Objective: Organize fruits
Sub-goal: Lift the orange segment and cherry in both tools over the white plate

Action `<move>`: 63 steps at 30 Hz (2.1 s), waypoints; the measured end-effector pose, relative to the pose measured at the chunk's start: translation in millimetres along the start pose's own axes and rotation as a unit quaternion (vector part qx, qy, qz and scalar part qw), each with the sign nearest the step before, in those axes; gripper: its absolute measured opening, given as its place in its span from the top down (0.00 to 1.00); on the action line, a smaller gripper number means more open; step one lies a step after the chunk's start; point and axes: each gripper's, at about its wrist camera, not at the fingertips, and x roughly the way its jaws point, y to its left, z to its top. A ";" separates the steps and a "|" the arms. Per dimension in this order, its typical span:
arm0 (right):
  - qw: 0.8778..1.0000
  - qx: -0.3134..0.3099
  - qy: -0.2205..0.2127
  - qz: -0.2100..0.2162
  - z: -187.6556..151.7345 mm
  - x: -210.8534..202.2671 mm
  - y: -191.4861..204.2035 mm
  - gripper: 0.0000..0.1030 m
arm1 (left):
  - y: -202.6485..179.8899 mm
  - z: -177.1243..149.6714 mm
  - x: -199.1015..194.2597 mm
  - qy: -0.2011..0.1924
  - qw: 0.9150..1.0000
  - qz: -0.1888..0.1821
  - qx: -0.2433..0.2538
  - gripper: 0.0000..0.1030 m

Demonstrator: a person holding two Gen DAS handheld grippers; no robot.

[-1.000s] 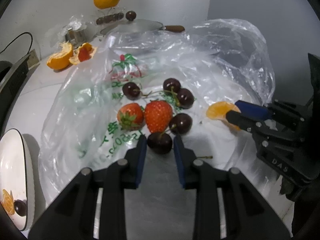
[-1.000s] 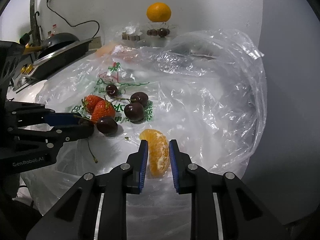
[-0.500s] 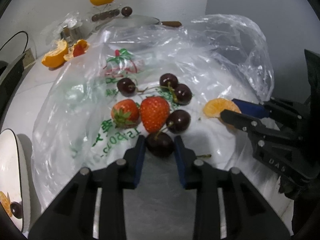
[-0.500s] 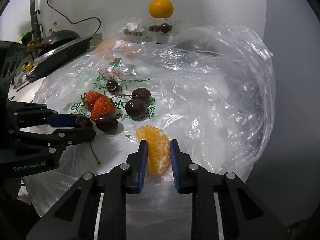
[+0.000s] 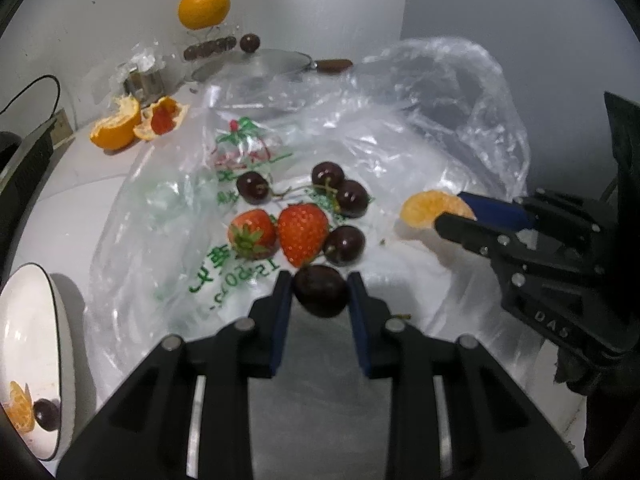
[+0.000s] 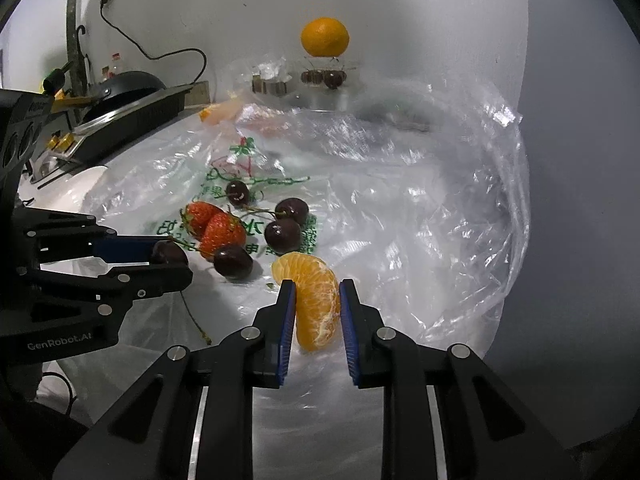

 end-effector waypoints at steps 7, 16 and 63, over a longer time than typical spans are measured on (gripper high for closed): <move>1.000 -0.006 -0.011 -0.002 3.1 -12.1 8.3 0.77 | 2.7 -0.2 -15.9 -0.014 1.000 0.002 0.000 0.73; 1.000 -0.018 -0.020 -0.001 10.1 -23.7 24.8 0.77 | 7.9 -5.4 -36.3 -0.030 1.000 0.003 -0.004 0.73; 0.996 -0.081 -0.037 0.027 59.5 -21.8 155.6 0.77 | 126.8 -55.7 -122.7 -0.102 0.990 0.050 -0.085 0.73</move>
